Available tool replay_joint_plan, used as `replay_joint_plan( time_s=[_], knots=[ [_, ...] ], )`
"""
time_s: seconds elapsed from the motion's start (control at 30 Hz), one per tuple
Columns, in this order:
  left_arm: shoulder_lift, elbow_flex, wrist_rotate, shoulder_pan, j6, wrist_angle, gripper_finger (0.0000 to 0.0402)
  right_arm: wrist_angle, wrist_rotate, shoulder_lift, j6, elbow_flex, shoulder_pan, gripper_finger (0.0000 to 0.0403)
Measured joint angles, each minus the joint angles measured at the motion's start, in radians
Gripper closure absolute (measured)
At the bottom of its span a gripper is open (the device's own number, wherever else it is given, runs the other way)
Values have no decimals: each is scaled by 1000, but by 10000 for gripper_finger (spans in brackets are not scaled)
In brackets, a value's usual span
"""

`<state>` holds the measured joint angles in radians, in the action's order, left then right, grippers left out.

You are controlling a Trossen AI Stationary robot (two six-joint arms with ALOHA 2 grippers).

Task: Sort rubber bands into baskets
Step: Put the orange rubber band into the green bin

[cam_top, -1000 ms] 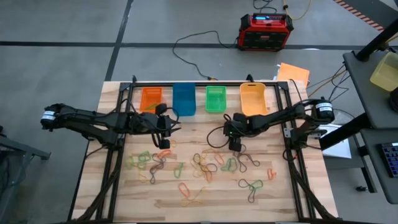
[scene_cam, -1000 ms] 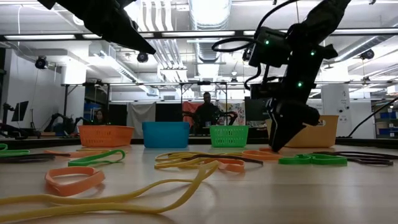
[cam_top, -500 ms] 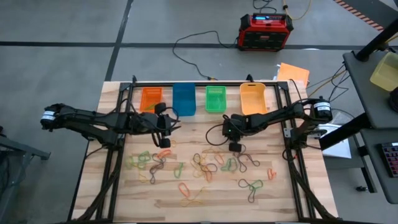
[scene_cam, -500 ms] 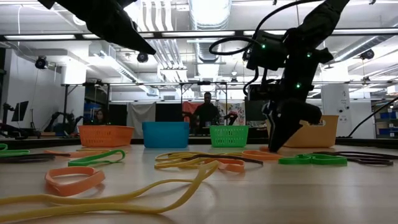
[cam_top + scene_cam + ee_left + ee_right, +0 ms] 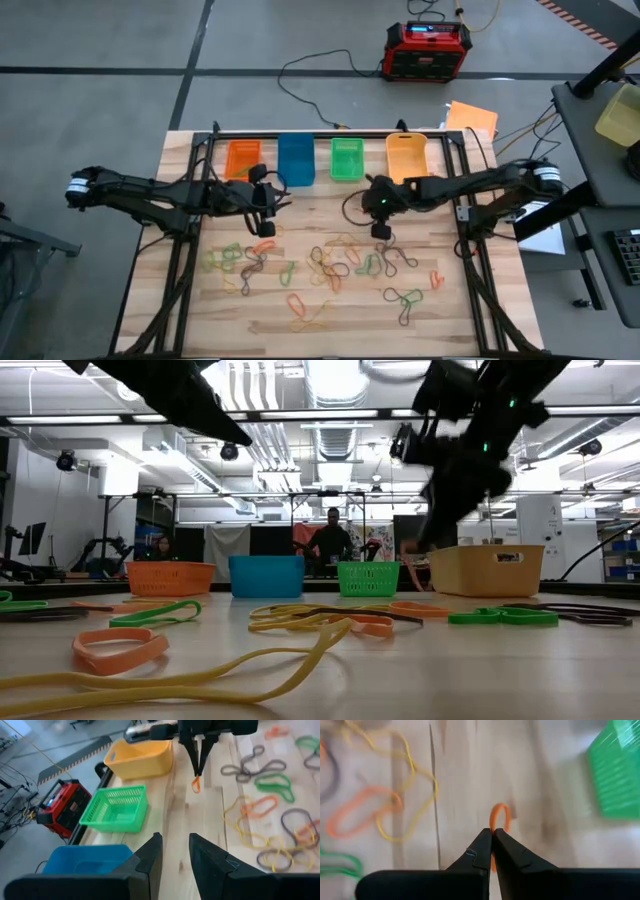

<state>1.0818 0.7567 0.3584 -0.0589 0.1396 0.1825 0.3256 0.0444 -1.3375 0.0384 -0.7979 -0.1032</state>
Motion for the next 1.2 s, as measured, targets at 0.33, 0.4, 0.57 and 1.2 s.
replay_joint_plan(
  time_s=[0.33, 0.4, 0.57, 1.2],
  knots=[
    [75, 0, 0, 0, 35, -145, 320, -239, 8, 130, 151, -56, -43, 394],
    [94, 0, 0, 0, 35, -209, 320, -293, 8, 118, 179, -73, -67, 394],
    [109, 0, 2, 0, 43, -315, 320, -396, 9, 38, 174, -106, -169, 394],
    [72, -1, 80, 0, -33, -198, 320, -409, 35, -277, -30, -196, -372, 394]
  ],
)
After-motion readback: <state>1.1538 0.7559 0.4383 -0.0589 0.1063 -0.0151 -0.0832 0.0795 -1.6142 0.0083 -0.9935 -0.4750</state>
